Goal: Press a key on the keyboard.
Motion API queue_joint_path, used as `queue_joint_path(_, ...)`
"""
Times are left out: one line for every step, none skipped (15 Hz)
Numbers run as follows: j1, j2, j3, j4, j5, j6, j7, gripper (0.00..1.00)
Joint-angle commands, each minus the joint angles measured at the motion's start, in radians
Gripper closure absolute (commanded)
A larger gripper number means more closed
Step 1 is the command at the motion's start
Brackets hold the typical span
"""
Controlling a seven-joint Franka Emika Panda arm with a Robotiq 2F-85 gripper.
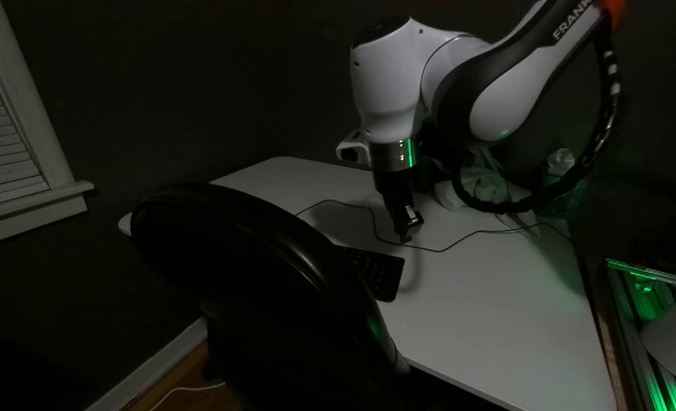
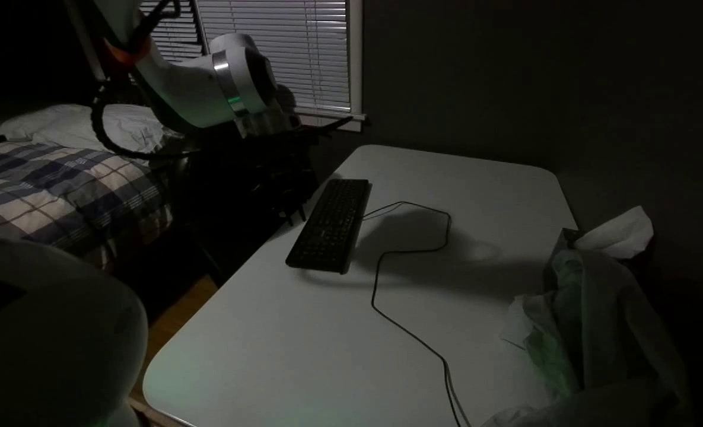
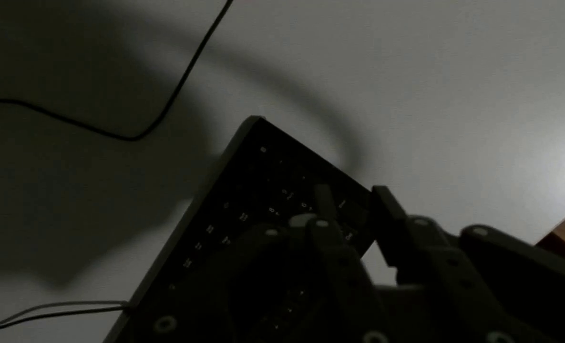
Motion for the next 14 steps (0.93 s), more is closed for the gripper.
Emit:
queue_joint_path(-0.008,0.086,-0.013,0.039,-0.029,0.026,-0.005,1.0)
queue_joint_path(-0.009,0.104,-0.016,0.046,-0.03,0.028,-0.006,1.0)
queue_joint_path(-0.01,0.119,-0.019,0.051,-0.028,0.03,-0.008,1.0)
queue_joint_path(-0.01,0.135,-0.021,0.056,-0.028,0.035,-0.007,1.0)
queue_joint_path(-0.011,0.149,-0.025,0.061,-0.029,0.04,-0.005,1.0)
queue_joint_path(-0.011,0.164,-0.028,0.065,-0.029,0.049,-0.004,1.0)
queue_joint_path(-0.012,0.177,-0.032,0.069,-0.03,0.055,-0.002,1.0)
queue_joint_path(-0.012,0.191,-0.036,0.071,-0.03,0.061,-0.002,1.0)
queue_joint_path(-0.013,0.201,-0.041,0.073,-0.032,0.071,0.001,1.0)
queue_joint_path(-0.013,0.212,-0.047,0.076,-0.038,0.082,0.007,1.0)
queue_joint_path(-0.017,0.221,-0.052,0.076,-0.037,0.104,0.009,1.0)
queue_joint_path(-0.018,0.231,-0.057,0.078,-0.037,0.12,0.012,1.0)
queue_joint_path(-0.018,0.242,-0.065,0.08,-0.039,0.135,0.017,1.0)
queue_joint_path(-0.02,0.251,-0.069,0.082,-0.036,0.15,0.015,1.0)
